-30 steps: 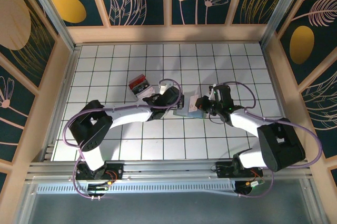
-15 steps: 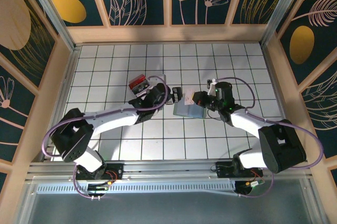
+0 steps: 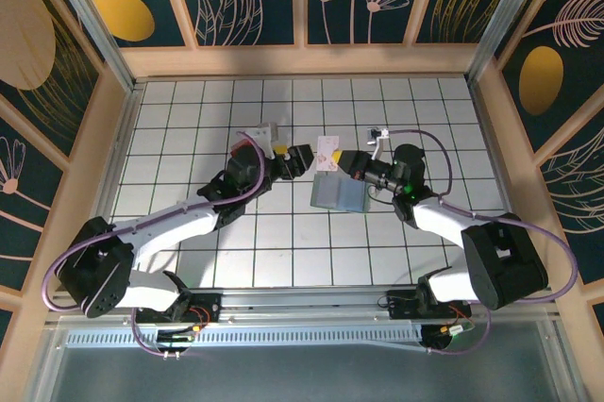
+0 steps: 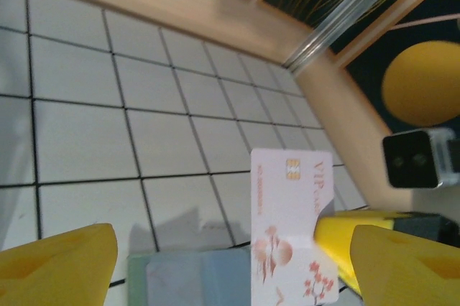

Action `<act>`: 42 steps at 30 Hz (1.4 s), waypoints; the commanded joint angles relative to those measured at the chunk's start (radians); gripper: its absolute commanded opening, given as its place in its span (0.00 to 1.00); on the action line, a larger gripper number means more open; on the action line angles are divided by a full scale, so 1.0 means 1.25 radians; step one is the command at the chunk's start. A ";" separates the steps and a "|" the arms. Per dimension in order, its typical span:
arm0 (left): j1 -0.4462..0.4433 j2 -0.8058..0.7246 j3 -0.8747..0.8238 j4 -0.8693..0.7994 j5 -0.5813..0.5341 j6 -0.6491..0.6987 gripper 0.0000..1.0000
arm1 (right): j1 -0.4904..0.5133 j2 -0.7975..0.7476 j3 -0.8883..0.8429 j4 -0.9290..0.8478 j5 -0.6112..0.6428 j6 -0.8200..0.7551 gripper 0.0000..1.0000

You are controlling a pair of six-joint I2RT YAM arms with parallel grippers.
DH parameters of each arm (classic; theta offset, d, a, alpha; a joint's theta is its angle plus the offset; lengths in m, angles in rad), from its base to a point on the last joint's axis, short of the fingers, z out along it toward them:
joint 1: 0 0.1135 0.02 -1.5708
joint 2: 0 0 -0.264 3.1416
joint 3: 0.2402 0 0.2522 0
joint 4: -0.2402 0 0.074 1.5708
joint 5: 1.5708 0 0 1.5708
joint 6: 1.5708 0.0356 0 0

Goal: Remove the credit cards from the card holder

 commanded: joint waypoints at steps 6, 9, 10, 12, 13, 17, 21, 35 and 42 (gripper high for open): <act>0.029 0.002 -0.004 0.135 0.179 -0.025 0.72 | 0.008 -0.001 -0.016 0.165 -0.089 0.061 0.00; 0.031 0.015 -0.005 0.165 0.216 -0.034 0.64 | 0.012 -0.009 -0.015 0.175 -0.094 0.069 0.00; 0.032 0.018 -0.004 0.172 0.224 -0.036 0.63 | 0.012 -0.013 -0.015 0.178 -0.096 0.071 0.00; 0.032 0.023 -0.006 0.183 0.237 -0.040 0.61 | 0.014 -0.020 -0.015 0.182 -0.101 0.075 0.00; 0.032 0.026 -0.005 0.183 0.242 -0.041 0.60 | 0.015 -0.024 -0.015 0.184 -0.104 0.076 0.00; 0.032 0.035 -0.004 0.190 0.257 -0.043 0.55 | 0.016 -0.039 -0.011 0.180 -0.106 0.080 0.00; 0.033 0.032 -0.008 0.178 0.242 -0.046 0.57 | 0.016 -0.051 -0.011 0.176 -0.106 0.080 0.00; 0.035 0.060 -0.008 0.257 0.359 -0.053 0.40 | 0.032 -0.058 -0.002 0.213 -0.121 0.108 0.00; 0.034 0.053 -0.008 0.265 0.359 -0.051 0.13 | 0.033 -0.049 0.008 0.205 -0.127 0.106 0.00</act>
